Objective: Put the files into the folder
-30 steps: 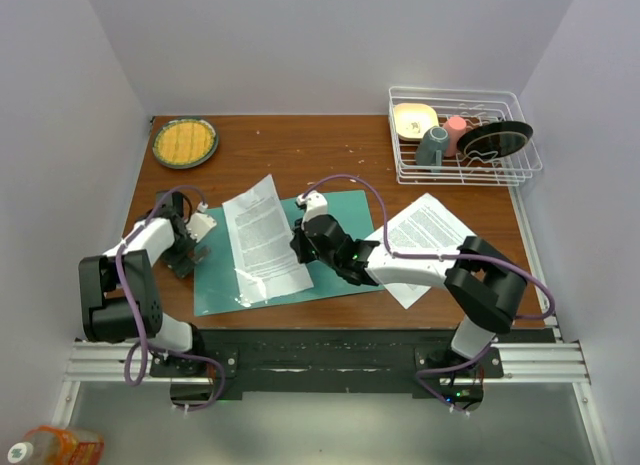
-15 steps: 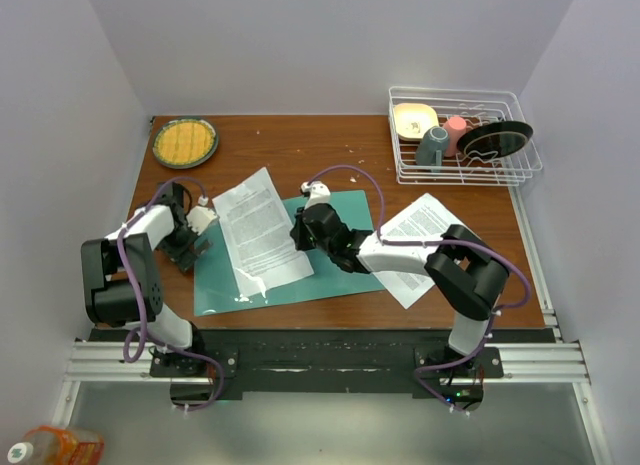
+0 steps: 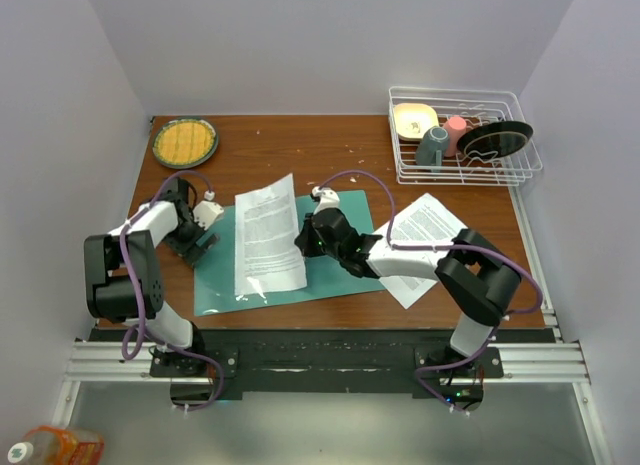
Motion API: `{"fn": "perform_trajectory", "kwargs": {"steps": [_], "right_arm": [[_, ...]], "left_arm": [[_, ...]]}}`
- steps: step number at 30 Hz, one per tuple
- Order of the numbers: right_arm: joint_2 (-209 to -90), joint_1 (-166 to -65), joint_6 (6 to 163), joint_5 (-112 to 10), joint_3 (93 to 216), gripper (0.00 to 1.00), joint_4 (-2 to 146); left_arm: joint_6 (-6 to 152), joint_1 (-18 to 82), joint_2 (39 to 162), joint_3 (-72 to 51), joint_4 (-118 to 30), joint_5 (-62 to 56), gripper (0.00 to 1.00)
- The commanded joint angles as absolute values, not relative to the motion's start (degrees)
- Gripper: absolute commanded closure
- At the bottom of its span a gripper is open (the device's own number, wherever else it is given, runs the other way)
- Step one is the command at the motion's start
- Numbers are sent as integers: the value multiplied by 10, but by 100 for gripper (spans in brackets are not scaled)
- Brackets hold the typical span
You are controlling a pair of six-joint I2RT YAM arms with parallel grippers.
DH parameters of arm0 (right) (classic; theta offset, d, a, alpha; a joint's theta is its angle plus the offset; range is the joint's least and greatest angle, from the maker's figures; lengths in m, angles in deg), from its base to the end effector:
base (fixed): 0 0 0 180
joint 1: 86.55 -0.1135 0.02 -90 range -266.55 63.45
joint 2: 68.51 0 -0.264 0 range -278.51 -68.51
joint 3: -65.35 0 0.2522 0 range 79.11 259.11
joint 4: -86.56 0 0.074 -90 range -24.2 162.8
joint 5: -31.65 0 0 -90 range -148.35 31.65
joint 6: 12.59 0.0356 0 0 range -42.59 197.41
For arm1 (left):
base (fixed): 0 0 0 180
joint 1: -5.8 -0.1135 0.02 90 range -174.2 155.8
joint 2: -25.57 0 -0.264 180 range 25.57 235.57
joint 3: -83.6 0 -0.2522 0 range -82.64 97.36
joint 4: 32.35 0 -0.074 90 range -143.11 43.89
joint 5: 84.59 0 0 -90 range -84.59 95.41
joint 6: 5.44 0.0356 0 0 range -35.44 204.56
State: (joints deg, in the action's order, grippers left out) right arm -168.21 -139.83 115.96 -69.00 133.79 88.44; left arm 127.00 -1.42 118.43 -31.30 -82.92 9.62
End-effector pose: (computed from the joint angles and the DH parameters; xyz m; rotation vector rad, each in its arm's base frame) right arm 0.2295 0.2967 0.1894 -0.1607 2.1646 0.7695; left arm 0.2760 0.0376 0.1525 0.8906 2.8428 0.2272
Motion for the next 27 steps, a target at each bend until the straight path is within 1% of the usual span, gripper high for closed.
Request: {"fn": "perform_trajectory", "kwargs": {"steps": [1, 8, 13, 27], "right_arm": [[-1676, -1402, 1190, -660, 1309, 100, 910], [-1722, -1408, 1195, -651, 1328, 100, 929], [-1756, -1408, 1187, -645, 1366, 100, 931], [-1802, -1417, 1213, -641, 1420, 100, 931]], "left_arm": [[1224, -3, 1243, -356, -756, -22, 6], [1224, -3, 1247, -362, -752, -24, 7], [1224, -3, 1250, -363, -750, -24, 7], [1217, -2, 1240, -360, -763, -41, 8]]}}
